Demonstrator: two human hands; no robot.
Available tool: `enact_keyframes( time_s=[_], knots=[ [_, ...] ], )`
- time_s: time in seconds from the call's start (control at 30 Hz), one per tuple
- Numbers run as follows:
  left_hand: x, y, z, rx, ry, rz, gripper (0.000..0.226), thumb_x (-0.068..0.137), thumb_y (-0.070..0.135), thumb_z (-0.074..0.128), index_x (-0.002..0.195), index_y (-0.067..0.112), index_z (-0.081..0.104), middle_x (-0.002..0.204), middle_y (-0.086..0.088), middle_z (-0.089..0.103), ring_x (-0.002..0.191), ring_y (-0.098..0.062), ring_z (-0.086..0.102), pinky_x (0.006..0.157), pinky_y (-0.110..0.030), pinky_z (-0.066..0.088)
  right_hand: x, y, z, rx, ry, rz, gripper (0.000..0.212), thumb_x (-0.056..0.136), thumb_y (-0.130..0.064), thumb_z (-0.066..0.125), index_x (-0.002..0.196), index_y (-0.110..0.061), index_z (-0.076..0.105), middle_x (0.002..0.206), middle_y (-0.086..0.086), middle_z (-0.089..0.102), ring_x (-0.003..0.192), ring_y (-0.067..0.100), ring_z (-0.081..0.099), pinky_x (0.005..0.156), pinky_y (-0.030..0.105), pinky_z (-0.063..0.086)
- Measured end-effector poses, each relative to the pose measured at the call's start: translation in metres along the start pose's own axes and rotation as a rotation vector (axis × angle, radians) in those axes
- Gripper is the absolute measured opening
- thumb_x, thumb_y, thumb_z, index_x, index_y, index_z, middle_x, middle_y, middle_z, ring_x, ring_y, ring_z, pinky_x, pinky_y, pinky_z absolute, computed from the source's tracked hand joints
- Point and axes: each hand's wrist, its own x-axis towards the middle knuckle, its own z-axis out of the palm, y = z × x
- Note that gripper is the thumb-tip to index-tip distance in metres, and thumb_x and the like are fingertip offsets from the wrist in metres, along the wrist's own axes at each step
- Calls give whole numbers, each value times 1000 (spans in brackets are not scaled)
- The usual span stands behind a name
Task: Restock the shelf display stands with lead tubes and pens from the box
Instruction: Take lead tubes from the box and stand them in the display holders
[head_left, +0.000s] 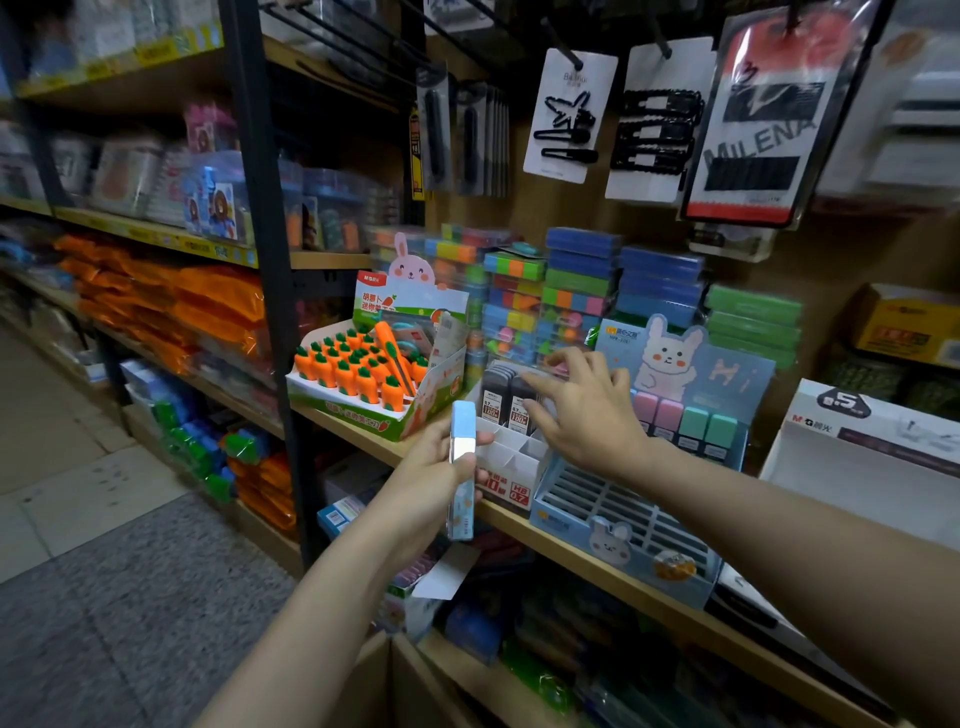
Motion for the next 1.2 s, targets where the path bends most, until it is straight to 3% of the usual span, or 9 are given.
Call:
enact_keyframes(
  time_s=[0.13,0.23,0.37,0.5,0.63,0.8,0.9,0.97,1.2],
  knots=[
    [-1,3,0,-16,2,15,36,97,-1,45,110,31,57,110,4,68,75,-7,62,74,-30,50,-3,-2,-13,296,27,58,40,99,-36,46,138,-31,50,133,0,42,125,18,35,104,42,30],
    [-4,6,3,-65,-3,22,41,95,-5,48,125,23,51,107,-3,64,84,-12,63,79,-31,51,-12,-2,-32,615,94,101,34,98,-27,53,131,-22,58,118,-2,56,99,3,54,90,13,45],
    [-12,10,21,-93,-111,54,39,94,-7,50,128,12,52,107,-10,65,90,-16,66,79,-27,57,-38,-12,-48,911,-161,177,34,90,-37,66,121,-24,66,93,-11,70,75,9,70,73,29,60],
    [-19,9,39,-23,-149,83,39,92,-4,56,129,8,52,121,-11,64,112,-24,62,96,-36,51,-57,-19,-53,931,-194,220,18,86,-29,73,104,-28,72,88,-7,74,76,13,71,70,29,58],
    [-21,8,44,2,-166,100,34,91,2,62,123,12,59,115,-10,68,108,-23,65,89,-32,54,-66,-15,-64,1030,-204,286,11,85,-23,73,92,-31,73,85,-8,75,72,5,69,62,17,53],
    [-22,4,51,68,-213,107,20,93,12,61,113,13,64,106,-9,72,98,-21,70,86,-31,55,-66,-11,-80,1059,-241,290,38,85,-11,72,121,-20,64,90,0,68,72,6,66,64,17,52],
    [-18,0,54,148,-147,185,18,88,16,68,106,16,66,103,-8,72,100,-23,68,94,-45,53,-65,-3,-89,1074,-320,272,37,85,-6,71,122,-12,64,100,5,74,89,11,71,75,20,57],
    [-16,-2,57,152,-139,208,16,86,20,72,101,21,66,100,-3,72,97,-21,69,92,-47,54,-65,1,-94,1099,-336,253,37,85,-2,69,120,-14,66,100,6,74,88,9,71,69,16,55],
    [-13,-1,68,142,-227,186,18,95,29,59,113,29,62,102,3,71,94,-9,68,78,-23,55,-61,15,-104,1030,-289,313,35,85,-3,68,116,-19,67,103,10,71,85,18,72,75,27,59]
  ],
)
